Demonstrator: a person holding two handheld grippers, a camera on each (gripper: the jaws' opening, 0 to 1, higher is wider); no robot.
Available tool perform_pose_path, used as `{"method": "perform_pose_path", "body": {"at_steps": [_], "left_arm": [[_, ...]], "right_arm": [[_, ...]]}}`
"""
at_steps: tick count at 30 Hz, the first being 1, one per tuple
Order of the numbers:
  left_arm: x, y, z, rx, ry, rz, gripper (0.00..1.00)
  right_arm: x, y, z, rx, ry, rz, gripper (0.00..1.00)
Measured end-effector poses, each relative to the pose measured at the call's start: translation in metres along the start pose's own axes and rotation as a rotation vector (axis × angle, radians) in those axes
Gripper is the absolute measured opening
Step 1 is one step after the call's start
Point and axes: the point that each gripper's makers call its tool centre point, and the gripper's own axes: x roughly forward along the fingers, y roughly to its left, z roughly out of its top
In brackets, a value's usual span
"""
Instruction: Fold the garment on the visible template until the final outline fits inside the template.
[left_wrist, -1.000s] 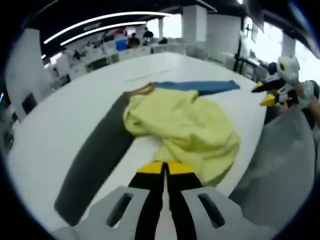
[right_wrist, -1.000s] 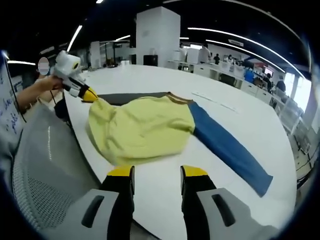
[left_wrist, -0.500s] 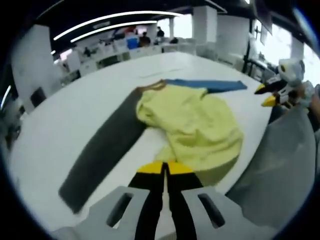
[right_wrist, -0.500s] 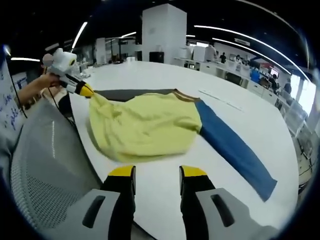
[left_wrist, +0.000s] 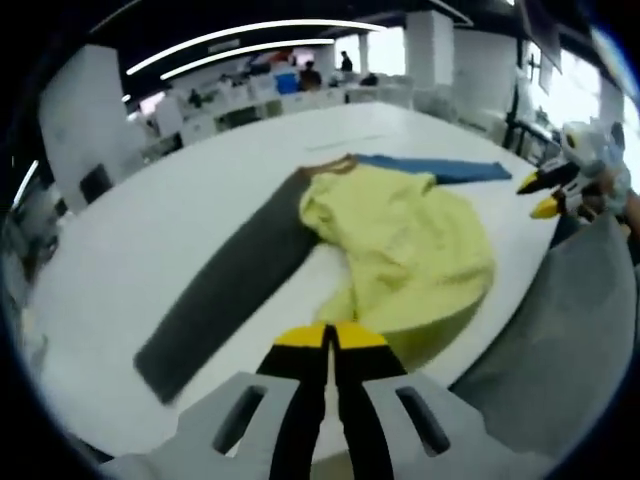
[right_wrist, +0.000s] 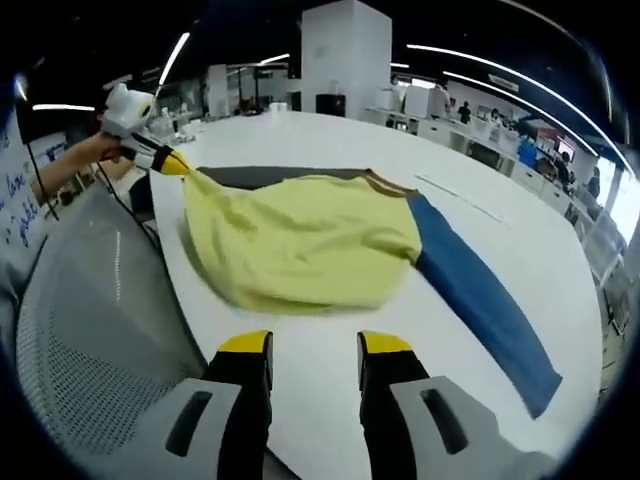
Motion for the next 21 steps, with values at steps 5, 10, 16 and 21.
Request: {"method": "perform_pose_path", "body": {"at_steps": [5,10,16,21], "left_arm": [[-0.004,0.005,-0.007,-0.02,0.008,0.025,0.0],[-0.007,0.006,-0.01,-0.034,0.01,0.028,0.0],[-0.008,0.007,-0.012,-0.035,0.01,0.03,0.0],[-0.009,0.006,-0.012,-0.038,0.004,0.032,0.0]], "right_arm": [[0.013,0.003,-0.006,0.003,0.026,0.048,0.34],[0.026,0.005,-0.011,-0.024,0.066,0.105,0.34],[0.046,0.005,-0.015,-0.026,0.098,0.157,0.33],[0.06,0.009,-0.016,-0.046,0.127,0.178,0.32]]}}
